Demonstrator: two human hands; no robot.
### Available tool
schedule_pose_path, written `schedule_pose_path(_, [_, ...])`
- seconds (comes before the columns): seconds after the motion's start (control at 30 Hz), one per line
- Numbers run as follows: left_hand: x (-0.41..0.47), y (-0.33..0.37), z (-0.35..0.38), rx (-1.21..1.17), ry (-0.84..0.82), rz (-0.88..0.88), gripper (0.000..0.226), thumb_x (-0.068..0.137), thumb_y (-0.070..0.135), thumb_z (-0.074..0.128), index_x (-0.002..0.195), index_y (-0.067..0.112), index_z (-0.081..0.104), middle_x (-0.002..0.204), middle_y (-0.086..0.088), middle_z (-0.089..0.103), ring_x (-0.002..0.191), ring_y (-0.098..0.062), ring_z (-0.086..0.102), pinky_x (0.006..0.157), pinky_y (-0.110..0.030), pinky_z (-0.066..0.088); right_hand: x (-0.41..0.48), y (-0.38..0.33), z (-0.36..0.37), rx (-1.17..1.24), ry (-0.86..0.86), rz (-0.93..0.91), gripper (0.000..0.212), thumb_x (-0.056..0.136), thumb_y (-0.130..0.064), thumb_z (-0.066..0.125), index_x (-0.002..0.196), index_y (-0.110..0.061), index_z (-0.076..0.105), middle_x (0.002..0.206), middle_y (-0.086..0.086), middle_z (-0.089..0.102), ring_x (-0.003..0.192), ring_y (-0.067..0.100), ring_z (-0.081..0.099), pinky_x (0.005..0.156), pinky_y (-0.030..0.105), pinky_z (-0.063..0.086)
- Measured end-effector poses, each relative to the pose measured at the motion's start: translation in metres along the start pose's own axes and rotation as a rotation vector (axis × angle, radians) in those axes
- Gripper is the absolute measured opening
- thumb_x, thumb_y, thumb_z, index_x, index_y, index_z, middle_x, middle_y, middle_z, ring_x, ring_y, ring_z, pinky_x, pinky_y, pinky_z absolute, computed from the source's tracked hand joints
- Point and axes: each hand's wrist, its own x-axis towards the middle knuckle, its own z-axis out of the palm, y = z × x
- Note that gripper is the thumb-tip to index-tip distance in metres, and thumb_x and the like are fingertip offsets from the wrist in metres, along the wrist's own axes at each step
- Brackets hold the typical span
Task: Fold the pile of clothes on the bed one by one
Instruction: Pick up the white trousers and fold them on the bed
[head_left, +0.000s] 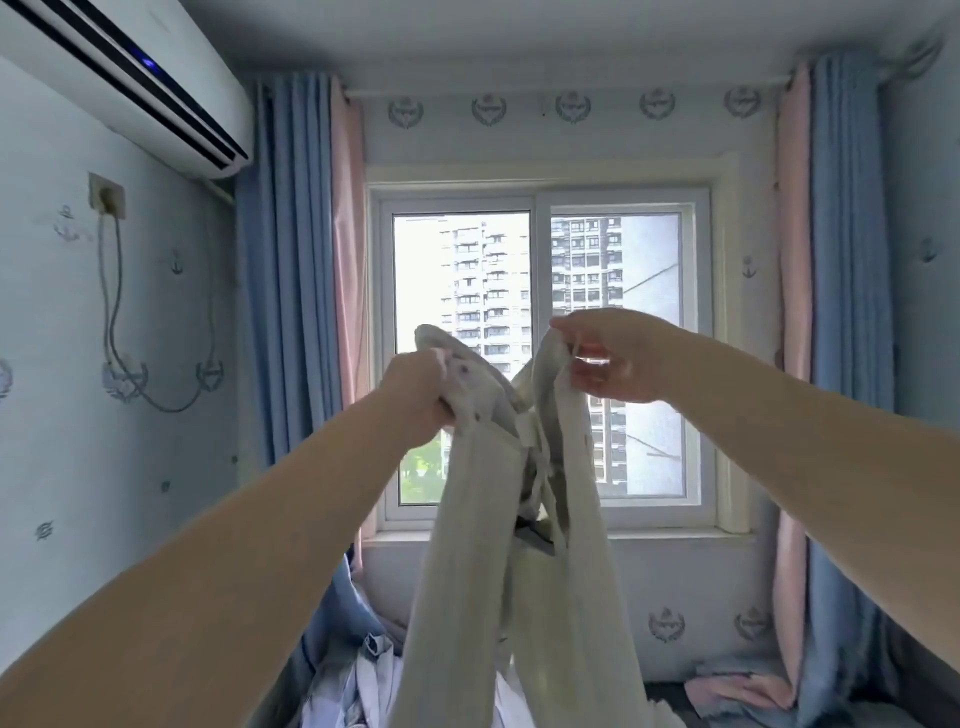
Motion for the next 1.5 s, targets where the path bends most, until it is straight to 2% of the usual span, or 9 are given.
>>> schedule_pose_path(0.3, [-0.051,-0.026,0.034,0.146,-0.218,0.123,0.058,0.067,0.024,0.075,0.121,0.012,0.059,0.110,-0.007,0.073,0.097,-0.022,0.073,0.084,-0.040,0.061,-0.026,0.001,0.045,-0.063,-0.106,-0.209,0.015,0.095,-0.025,0.063,0.083,-0.016,0.062,0.085,0.003,0.067,0.081,0.020,0.054,0.082,0.034,0.041])
schedule_pose_path(0.47, [-0.051,-0.050,0.034,0.128,-0.116,0.226,0.028,0.081,-0.004,0.069,0.102,0.015,0.071,0.099,-0.007,0.077,0.096,-0.027,0.073,0.092,-0.051,0.058,-0.034,0.022,0.030,-0.290,-0.045,-0.328,0.017,0.094,-0.027,0.066,0.095,-0.013,0.076,0.105,0.007,0.073,0.102,0.024,0.064,0.091,0.035,0.047])
schedule_pose_path(0.57, [-0.047,-0.054,0.022,0.038,-0.102,0.179,0.024,0.086,0.002,0.074,0.107,0.011,0.070,0.103,-0.010,0.076,0.099,-0.031,0.073,0.090,-0.050,0.059,-0.034,0.060,-0.012,-0.390,0.329,-0.313,0.052,0.091,-0.046,0.068,0.136,-0.023,0.058,0.145,0.006,0.052,0.131,0.023,0.050,0.096,0.034,0.041])
schedule_pose_path(0.67, [-0.057,-0.042,0.020,-0.088,-0.190,0.163,0.025,0.090,0.002,0.069,0.114,0.008,0.070,0.106,-0.011,0.076,0.099,-0.031,0.073,0.085,-0.043,0.061,-0.040,0.108,-0.043,-0.130,0.156,0.108,0.102,0.066,-0.082,0.070,0.151,-0.032,0.042,0.158,0.000,0.039,0.142,0.025,0.041,0.115,0.045,0.033])
schedule_pose_path(0.9, [-0.103,0.000,0.025,-0.090,-0.263,0.154,0.034,0.095,0.008,0.065,0.129,0.008,0.064,0.120,-0.013,0.072,0.107,-0.031,0.071,0.083,-0.039,0.062,-0.103,0.095,-0.045,0.180,-0.141,0.178,0.035,0.083,-0.039,0.068,0.103,-0.012,0.078,0.100,0.009,0.077,0.085,0.023,0.074,0.074,0.034,0.059])
schedule_pose_path(1.07, [-0.162,0.033,0.042,0.042,-0.141,0.239,0.024,0.094,0.011,0.069,0.117,0.017,0.065,0.114,-0.007,0.074,0.100,-0.026,0.073,0.078,-0.037,0.061,-0.148,0.017,-0.077,0.187,0.161,-0.156,0.033,0.091,-0.023,0.072,0.120,-0.007,0.068,0.101,0.008,0.077,0.082,0.020,0.074,0.074,0.035,0.063])
schedule_pose_path(1.23, [-0.225,0.070,0.084,0.180,0.106,0.466,0.018,0.093,0.024,0.070,0.108,0.018,0.062,0.112,-0.008,0.070,0.103,-0.027,0.069,0.089,-0.044,0.058,-0.210,-0.061,-0.103,-0.033,0.278,-0.391,0.017,0.090,-0.030,0.074,0.094,-0.013,0.073,0.110,0.014,0.074,0.097,0.030,0.071,0.087,0.048,0.059])
schedule_pose_path(1.37, [-0.276,0.109,0.113,0.214,0.228,0.594,0.028,0.094,0.038,0.067,0.109,0.014,0.065,0.108,-0.008,0.071,0.097,-0.023,0.069,0.088,-0.043,0.058,-0.263,-0.105,-0.119,-0.154,0.345,-0.524,0.028,0.093,-0.032,0.070,0.097,-0.005,0.070,0.093,0.011,0.066,0.082,0.023,0.062,0.064,0.028,0.052])
schedule_pose_path(1.5, [-0.315,0.133,0.130,0.241,0.242,0.646,0.032,0.097,0.039,0.063,0.113,0.012,0.066,0.104,-0.005,0.071,0.092,-0.017,0.068,0.074,-0.030,0.056,-0.310,-0.133,-0.131,-0.214,0.355,-0.606,0.041,0.095,-0.031,0.067,0.111,0.007,0.066,0.096,0.012,0.064,0.085,0.022,0.063,0.075,0.032,0.052])
